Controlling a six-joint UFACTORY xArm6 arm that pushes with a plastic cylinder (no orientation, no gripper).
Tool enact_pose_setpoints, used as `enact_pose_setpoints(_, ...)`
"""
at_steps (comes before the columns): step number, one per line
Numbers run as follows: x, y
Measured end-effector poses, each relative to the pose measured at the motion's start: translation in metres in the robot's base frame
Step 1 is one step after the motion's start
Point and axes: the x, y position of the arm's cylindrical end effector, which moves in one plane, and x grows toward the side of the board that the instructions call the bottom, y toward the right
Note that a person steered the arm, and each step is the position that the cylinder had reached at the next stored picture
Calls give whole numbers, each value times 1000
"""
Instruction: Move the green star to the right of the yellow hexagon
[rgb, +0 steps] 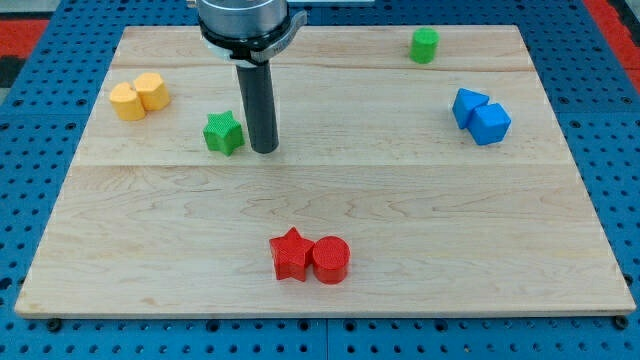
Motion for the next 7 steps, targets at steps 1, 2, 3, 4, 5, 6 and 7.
enact_pose_setpoints(1,22,-7)
enact_pose_setpoints(2,10,-69)
enact_pose_setpoints(3,-18,-94)
enact_pose_setpoints(4,-39,-91)
enact_pose_setpoints(5,-40,-81)
enact_pose_setpoints(6,-39,-88)
enact_pose_setpoints(7,-27,-107)
